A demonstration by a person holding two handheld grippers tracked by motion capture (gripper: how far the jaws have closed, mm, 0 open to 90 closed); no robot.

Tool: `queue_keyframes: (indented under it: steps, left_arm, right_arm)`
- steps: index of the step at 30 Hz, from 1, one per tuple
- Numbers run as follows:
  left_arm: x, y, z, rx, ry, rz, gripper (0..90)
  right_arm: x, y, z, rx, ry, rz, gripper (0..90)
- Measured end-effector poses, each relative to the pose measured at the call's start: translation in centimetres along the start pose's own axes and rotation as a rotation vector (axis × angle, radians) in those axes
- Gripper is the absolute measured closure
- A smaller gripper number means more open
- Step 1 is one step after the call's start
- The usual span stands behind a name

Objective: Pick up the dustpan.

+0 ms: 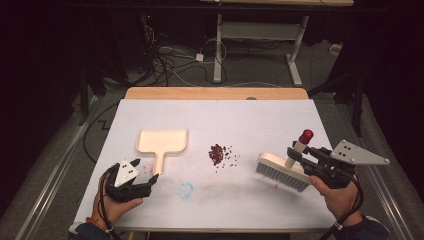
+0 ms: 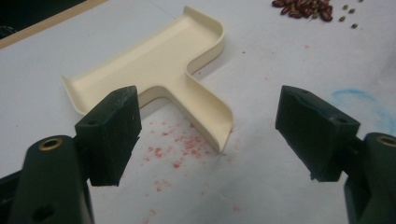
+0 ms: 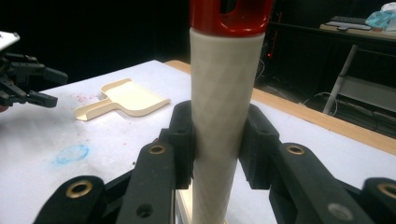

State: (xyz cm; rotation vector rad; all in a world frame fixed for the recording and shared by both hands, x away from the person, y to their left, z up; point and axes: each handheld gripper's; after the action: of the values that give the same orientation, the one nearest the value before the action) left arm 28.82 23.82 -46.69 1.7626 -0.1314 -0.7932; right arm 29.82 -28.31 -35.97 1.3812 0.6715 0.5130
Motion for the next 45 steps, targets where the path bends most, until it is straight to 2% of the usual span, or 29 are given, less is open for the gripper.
queue_keyframes:
  steps: [5,11,13,15,17,21,24,26,30,31,35,37,39,42,44,45]
  left_arm:
    - [0.0,0.1,0.4,0.007,0.016,-0.018,22.3]
    - [-0.6,0.2,0.7,-0.030,0.020,-0.022,21.9]
    - [-0.5,0.2,0.8,-0.038,0.017,-0.035,21.9]
    - [-0.4,0.2,0.8,-0.065,0.019,-0.060,22.0]
    - [-0.2,0.1,0.8,-0.090,-0.007,-0.089,22.0]
    - [0.3,0.1,0.9,-0.118,0.015,-0.132,22.2]
    - [1.0,0.3,0.8,-0.126,0.016,-0.148,22.2]
    - [1.8,0.8,0.6,-0.147,0.032,-0.163,22.2]
    - [3.5,2.3,0.4,-0.151,0.083,-0.219,23.5]
    - [4.1,2.7,0.4,-0.155,0.105,-0.246,23.5]
    - [6.6,3.0,-0.3,-0.196,0.119,-0.314,26.8]
    - [7.7,2.7,-0.9,-0.242,0.130,-0.343,30.4]
    - [8.7,2.4,-1.4,-0.271,0.117,-0.374,33.2]
    - [9.1,2.2,-1.9,-0.311,0.098,-0.354,35.1]
    - [9.3,2.1,-2.0,-0.305,0.094,-0.342,36.4]
    - [9.3,2.1,-2.0,-0.304,0.092,-0.338,40.9]
  right_arm:
    - [-0.2,0.1,-0.3,-0.010,-0.007,-0.002,69.2]
    - [-0.2,0.5,-0.5,-0.031,-0.012,0.006,69.2]
    - [0.0,0.5,-0.5,-0.036,-0.010,0.005,69.2]
    - [0.2,0.4,-0.5,-0.036,-0.003,0.004,69.2]
    - [0.3,0.4,-0.5,-0.036,0.000,0.002,69.2]
    - [0.5,0.5,-0.7,-0.044,0.005,-0.001,69.2]
    - [0.6,0.4,-0.8,-0.040,0.006,-0.006,69.2]
    - [0.5,0.5,-0.8,-0.039,0.000,-0.005,69.1]
    - [0.4,0.6,-0.9,-0.039,-0.015,0.005,69.1]
    - [0.4,0.6,-0.9,-0.039,-0.015,0.005,69.1]
    - [0.5,0.6,-0.9,-0.032,-0.022,0.001,69.1]
    - [0.5,0.5,-0.9,-0.034,-0.023,0.000,69.1]
    - [0.6,0.4,-0.8,-0.034,-0.024,0.000,69.1]
    - [0.7,0.3,-0.8,-0.031,-0.021,-0.005,69.1]
    - [0.8,0.2,-0.7,-0.029,-0.024,-0.010,69.1]
    - [0.9,0.1,-0.7,-0.029,-0.023,-0.013,69.1]
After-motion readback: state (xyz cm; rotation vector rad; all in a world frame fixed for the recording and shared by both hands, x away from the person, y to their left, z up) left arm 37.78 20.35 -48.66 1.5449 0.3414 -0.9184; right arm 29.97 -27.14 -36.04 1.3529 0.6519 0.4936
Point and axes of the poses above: each handheld gripper's, and its own axes: x roughly forward along the jaws, y roughly out of its top, z roughly to its right, and after that the axes turned 9 degrees about z, right-handed
